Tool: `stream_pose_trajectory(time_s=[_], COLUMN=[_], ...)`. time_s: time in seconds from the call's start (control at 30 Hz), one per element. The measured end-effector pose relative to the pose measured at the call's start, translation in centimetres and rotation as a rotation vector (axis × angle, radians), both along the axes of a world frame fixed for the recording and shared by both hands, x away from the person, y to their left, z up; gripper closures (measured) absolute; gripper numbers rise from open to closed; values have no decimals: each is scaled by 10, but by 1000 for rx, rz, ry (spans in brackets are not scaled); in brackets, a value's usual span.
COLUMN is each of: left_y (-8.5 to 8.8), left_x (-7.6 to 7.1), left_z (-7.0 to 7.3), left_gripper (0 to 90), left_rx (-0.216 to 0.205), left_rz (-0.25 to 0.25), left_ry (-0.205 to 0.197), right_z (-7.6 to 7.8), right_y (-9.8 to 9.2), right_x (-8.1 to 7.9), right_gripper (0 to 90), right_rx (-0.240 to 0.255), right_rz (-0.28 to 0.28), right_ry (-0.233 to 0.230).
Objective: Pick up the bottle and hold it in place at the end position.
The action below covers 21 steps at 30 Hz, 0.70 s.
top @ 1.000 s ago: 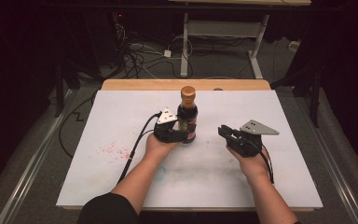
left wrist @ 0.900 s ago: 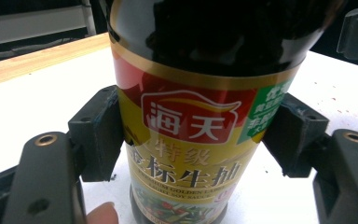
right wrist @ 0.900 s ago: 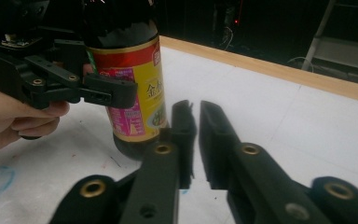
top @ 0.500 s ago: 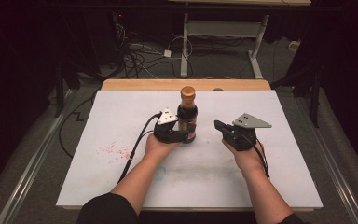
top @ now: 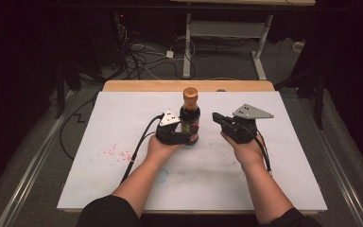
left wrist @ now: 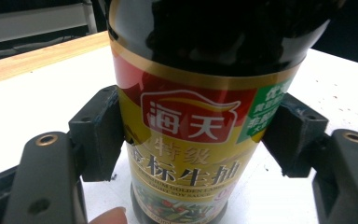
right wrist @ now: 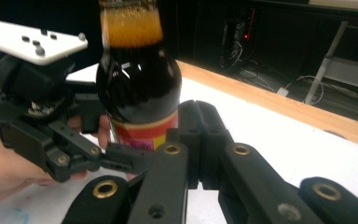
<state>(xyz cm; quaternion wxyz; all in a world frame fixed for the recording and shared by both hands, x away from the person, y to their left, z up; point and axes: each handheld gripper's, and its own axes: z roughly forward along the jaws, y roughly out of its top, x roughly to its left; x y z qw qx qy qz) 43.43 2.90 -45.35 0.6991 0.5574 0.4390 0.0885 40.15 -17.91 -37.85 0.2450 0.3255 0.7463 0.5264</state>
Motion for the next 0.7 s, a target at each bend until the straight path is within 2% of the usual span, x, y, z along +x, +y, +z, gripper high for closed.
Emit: stream_pose_trajectory(time_s=[0.3,0.7], left_y=[0,0], left_x=[0,0], left_z=[0,-1], left_gripper=[274,273], left_rx=[-1,-3], left_rz=[-1,-1], left_ry=[2,7], right_z=[14,35], right_y=[5,18], right_x=[3,4], right_gripper=[900,900], right_rx=[5,-15], right_rz=[11,30], right_ry=[-12,-52])
